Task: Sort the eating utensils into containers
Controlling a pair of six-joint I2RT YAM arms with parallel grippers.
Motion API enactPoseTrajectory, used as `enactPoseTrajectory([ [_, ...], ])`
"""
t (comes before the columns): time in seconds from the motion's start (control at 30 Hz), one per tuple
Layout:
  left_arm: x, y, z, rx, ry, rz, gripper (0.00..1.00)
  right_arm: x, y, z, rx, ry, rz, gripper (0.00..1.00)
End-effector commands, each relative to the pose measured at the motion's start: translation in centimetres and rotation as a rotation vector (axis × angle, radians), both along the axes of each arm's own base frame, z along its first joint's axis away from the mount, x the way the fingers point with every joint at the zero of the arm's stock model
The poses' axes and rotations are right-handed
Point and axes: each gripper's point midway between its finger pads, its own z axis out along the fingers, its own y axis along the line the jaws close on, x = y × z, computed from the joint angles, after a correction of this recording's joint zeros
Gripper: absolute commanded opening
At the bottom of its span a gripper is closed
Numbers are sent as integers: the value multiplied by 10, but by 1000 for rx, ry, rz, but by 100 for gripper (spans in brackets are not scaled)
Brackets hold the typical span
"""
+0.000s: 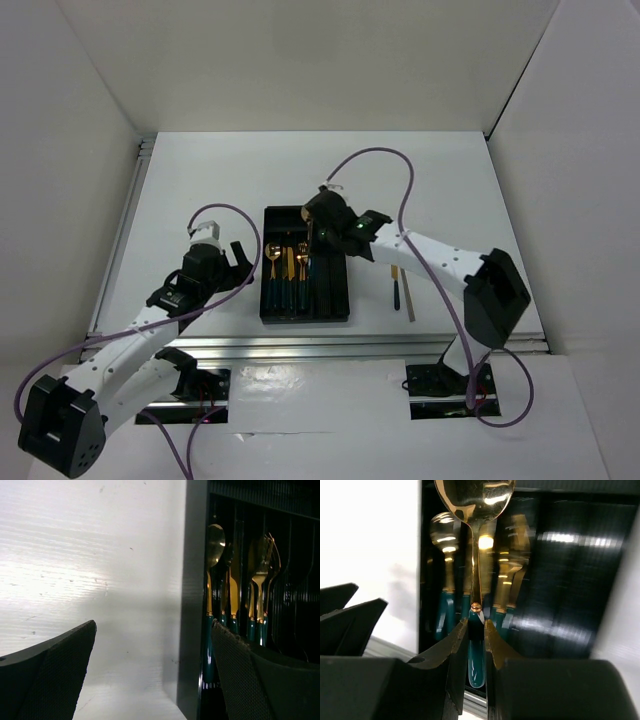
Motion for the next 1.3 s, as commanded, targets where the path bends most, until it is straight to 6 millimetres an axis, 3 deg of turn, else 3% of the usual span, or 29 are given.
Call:
enactPoseTrajectory([
  [0.0, 1, 17, 4, 11, -20, 103, 100, 9, 52, 16, 115, -37, 43, 0],
  [0.1, -1, 21, 1, 21, -9, 131, 100, 4, 78, 12, 136, -43, 78, 0],
  [0.27, -2, 23, 4, 15, -19, 144, 100, 6, 82, 3, 166, -17, -4, 0],
  [0.3, -2, 23, 4, 15, -19, 144, 100, 4, 91, 6, 214, -18, 25, 0],
  [0.57, -2, 23, 4, 15, -19, 144, 100, 0, 95, -13, 212, 35, 14, 0],
  [0.83, -1, 23, 6, 11, -27, 144, 100, 0, 109, -49, 185, 102, 43, 0],
  [1.27, 1, 22, 8, 7, -35, 144, 100, -11, 124, -61, 178, 130, 83, 0],
])
